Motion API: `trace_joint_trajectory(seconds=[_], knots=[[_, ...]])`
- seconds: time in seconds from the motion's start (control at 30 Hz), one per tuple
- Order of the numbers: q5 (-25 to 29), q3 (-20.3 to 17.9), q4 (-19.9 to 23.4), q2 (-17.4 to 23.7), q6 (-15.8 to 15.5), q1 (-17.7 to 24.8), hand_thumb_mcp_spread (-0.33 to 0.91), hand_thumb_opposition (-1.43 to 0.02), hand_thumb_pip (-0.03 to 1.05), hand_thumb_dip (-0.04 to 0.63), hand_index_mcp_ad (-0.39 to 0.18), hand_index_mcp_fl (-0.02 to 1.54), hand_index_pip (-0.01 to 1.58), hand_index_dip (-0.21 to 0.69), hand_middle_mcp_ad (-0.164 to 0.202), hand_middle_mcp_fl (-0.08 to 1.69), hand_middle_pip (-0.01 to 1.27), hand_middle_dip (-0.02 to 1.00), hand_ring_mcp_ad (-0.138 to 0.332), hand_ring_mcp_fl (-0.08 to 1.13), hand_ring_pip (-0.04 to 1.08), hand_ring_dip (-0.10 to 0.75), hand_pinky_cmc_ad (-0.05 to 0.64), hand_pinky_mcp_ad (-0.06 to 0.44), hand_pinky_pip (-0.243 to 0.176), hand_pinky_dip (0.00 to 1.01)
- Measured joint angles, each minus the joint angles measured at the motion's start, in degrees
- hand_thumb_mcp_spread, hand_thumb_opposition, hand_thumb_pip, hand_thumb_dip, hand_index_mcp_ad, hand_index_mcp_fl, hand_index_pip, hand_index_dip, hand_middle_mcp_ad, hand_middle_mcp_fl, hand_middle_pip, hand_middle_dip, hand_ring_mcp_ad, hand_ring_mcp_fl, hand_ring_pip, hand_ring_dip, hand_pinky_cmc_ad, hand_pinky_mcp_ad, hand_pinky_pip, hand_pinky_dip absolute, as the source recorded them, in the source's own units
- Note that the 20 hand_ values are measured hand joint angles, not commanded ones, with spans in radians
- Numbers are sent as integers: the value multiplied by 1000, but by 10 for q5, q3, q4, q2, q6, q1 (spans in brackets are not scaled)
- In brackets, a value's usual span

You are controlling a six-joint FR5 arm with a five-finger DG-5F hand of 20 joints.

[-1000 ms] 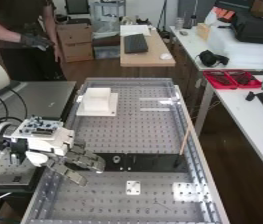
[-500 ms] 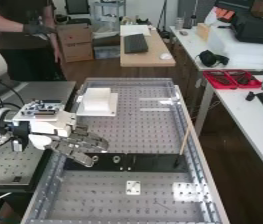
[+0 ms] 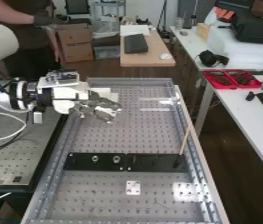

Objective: Grab the smaller nut and place it in the white container

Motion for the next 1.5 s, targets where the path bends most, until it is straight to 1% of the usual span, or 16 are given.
trace_joint_trajectory(seconds=[0.03, 0.13, 0.17, 0.3, 0.47, 0.8, 1.13, 1.2, 1.23, 1.27, 1.3, 1.33, 1.4, 1.47, 1.5], knots=[[-3, 3, -3, 0, 0, 5, 454, -946, 661, 220, -145, 354, 1557, 202, 58, 230, 120, 253, 105, 47, 103, 138, 340, 293, 68, 195], [-15, 14, -18, -2, 1, 25, 456, -942, 661, 220, -147, 354, 1546, 202, 63, 230, 120, 253, 105, 47, 106, 138, 340, 293, 65, 195], [-21, 18, -24, -5, 1, 34, 456, -942, 661, 220, -147, 354, 1546, 202, 58, 230, 120, 253, 105, 47, 103, 138, 339, 293, 65, 195], [-45, 32, -41, -15, 4, 64, 456, -942, 661, 220, -147, 354, 1546, 202, 61, 230, 120, 253, 105, 47, 106, 138, 340, 293, 68, 195], [-69, 43, -50, -27, 12, 95, 456, -946, 661, 220, -147, 354, 1546, 202, 58, 230, 120, 253, 106, 47, 103, 138, 340, 297, 68, 195], [-86, 52, -39, -43, 45, 138, 456, -942, 661, 220, -147, 358, 1548, 202, 58, 230, 120, 253, 106, 47, 103, 138, 340, 293, 68, 195], [-81, 52, -24, -53, 63, 155, 456, -942, 661, 220, -147, 360, 1538, 204, 63, 230, 120, 253, 106, 47, 106, 138, 340, 293, 68, 195], [-78, 54, -30, -54, 62, 157, 459, -937, 663, 220, -152, 325, 1532, 209, 63, 234, 120, 251, 106, 47, 103, 138, 340, 293, 68, 195], [-77, 56, -34, -55, 60, 157, 459, -925, 663, 223, -157, 286, 1480, 209, 63, 230, 120, 251, 106, 47, 103, 138, 340, 293, 68, 195], [-74, 58, -41, -57, 57, 157, 450, -902, 663, 223, -171, 206, 1395, 202, 61, 234, 117, 253, 106, 47, 103, 138, 340, 297, 65, 195], [-72, 62, -48, -60, 54, 157, 452, -885, 661, 223, -173, 101, 1267, 188, 63, 215, 117, 253, 106, 37, 106, 138, 340, 293, 65, 195], [-70, 63, -50, -61, 53, 157, 435, -873, 661, 223, -176, 72, 1208, 185, 59, 197, 119, 253, 106, 35, 106, 138, 340, 293, 65, 195], [-65, 67, -54, -65, 56, 156, 403, -848, 665, 223, -173, 73, 1098, 155, 63, 169, 115, 251, 108, 31, 106, 138, 340, 293, 63, 195], [-62, 68, -53, -66, 60, 154, 398, -836, 668, 223, -169, 2, 981, 138, 65, 152, 115, 251, 105, 26, 101, 138, 340, 293, 63, 195], [-59, 69, -53, -66, 62, 152, 379, -822, 710, 220, -169, -10, 929, 138, 65, 152, 113, 251, 106, 16, 101, 138, 340, 297, 63, 192]])
